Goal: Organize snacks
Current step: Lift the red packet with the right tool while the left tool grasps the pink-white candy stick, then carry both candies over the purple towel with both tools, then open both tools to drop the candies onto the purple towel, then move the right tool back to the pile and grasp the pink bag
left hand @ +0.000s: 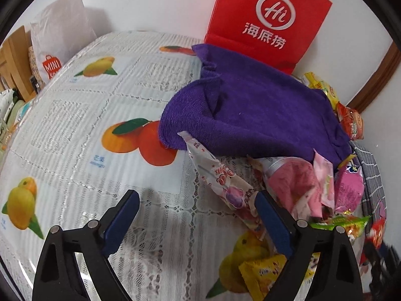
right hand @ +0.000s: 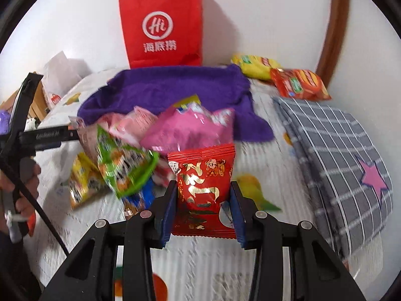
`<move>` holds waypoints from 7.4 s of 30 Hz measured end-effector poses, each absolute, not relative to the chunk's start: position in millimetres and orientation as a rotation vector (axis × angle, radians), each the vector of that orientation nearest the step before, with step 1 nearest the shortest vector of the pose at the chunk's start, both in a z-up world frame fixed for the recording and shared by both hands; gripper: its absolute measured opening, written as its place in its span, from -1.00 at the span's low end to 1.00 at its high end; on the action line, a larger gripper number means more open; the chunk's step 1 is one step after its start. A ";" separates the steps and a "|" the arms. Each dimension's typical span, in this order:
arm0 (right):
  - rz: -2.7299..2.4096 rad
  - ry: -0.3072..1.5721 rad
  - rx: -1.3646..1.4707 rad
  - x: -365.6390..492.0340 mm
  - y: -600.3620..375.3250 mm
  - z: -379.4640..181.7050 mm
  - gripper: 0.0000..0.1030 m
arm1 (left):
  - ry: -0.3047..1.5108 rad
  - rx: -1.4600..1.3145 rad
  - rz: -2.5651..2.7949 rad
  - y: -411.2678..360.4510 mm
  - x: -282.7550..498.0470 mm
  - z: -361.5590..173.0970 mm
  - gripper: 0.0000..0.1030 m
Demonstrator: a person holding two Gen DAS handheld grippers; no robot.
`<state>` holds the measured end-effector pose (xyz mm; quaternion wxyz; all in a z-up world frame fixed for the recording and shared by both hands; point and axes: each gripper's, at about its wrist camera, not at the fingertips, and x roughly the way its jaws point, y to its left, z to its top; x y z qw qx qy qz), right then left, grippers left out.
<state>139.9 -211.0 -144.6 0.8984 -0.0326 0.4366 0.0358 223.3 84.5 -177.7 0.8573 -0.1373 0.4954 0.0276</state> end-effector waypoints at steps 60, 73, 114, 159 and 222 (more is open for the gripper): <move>0.004 1.004 0.055 102.7 -221.2 -185.6 -0.17 | 1.113 -0.382 0.046 115.6 191.1 -173.5 0.19; -0.010 0.981 0.054 105.8 -221.0 -186.0 -0.22 | 1.079 -0.132 0.109 74.5 203.3 -178.7 -0.54; 0.125 0.737 0.060 292.5 -197.5 -17.4 -0.22 | 0.871 -0.154 -0.043 61.9 292.3 -40.4 -0.60; 0.120 1.149 0.091 444.1 -216.1 -169.9 -0.21 | 1.122 -0.257 -0.085 54.1 402.0 -155.4 -0.60; 0.152 0.992 -0.007 333.6 -207.9 -113.7 0.38 | 1.045 -0.228 -0.113 44.1 385.1 -106.4 0.10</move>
